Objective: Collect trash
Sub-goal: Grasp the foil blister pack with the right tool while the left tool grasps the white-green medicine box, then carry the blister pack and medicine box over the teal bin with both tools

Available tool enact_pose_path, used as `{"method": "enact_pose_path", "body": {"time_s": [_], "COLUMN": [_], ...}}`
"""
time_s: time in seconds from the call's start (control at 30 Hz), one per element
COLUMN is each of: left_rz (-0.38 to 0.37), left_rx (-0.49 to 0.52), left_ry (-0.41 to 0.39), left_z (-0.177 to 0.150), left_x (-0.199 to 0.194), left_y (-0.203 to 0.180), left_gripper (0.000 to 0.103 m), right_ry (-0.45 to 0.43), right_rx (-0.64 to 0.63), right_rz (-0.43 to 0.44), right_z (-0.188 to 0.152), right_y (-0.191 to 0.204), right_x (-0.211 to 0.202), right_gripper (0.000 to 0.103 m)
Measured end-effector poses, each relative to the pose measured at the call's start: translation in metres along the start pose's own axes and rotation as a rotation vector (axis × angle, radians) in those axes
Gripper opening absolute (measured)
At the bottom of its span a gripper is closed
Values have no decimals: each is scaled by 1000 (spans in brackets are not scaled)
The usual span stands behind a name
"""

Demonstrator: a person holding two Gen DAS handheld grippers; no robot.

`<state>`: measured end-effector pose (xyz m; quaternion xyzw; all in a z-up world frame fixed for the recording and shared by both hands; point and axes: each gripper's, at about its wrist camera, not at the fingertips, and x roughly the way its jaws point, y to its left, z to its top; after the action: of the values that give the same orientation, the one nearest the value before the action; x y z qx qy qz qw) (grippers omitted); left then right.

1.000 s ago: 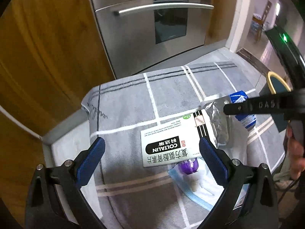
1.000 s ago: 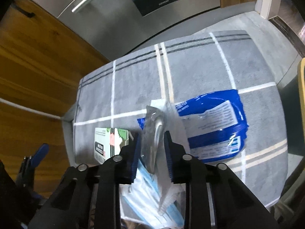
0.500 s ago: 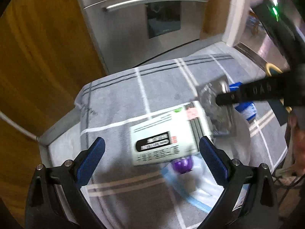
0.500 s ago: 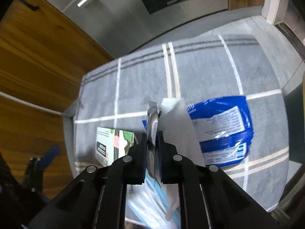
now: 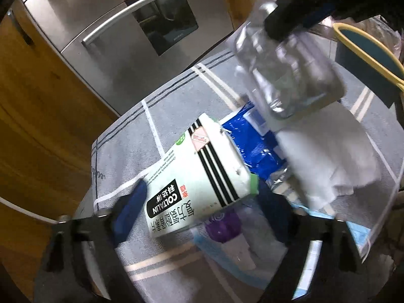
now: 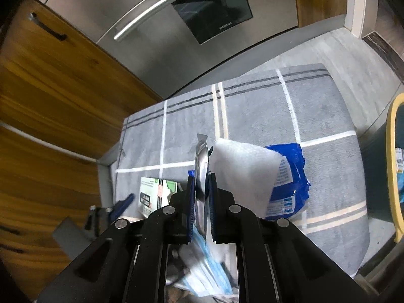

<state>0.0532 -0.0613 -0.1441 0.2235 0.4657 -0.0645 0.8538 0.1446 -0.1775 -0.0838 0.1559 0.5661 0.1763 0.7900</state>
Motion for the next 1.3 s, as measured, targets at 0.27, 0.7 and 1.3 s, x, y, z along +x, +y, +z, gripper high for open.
{"method": "enact_pose_path", "body": {"time_s": [0.27, 0.7, 1.3], "left_rz": [-22, -97, -216], "left_rx": [-39, -159, -184], "left_ry": [-38, -204, -361], "left_z": [10, 35, 60], "left_x": [-19, -82, -138], "left_y": [14, 41, 27], "left_gripper": [39, 19, 18], "right_ry": [-17, -102, -199], "right_rx": [-28, -47, -31], "right_rz": [32, -2, -61], "right_z": [4, 7, -7], "right_y": [-5, -11, -48], "right_x": [-17, -46, -99], "right_gripper": [12, 11, 11]}}
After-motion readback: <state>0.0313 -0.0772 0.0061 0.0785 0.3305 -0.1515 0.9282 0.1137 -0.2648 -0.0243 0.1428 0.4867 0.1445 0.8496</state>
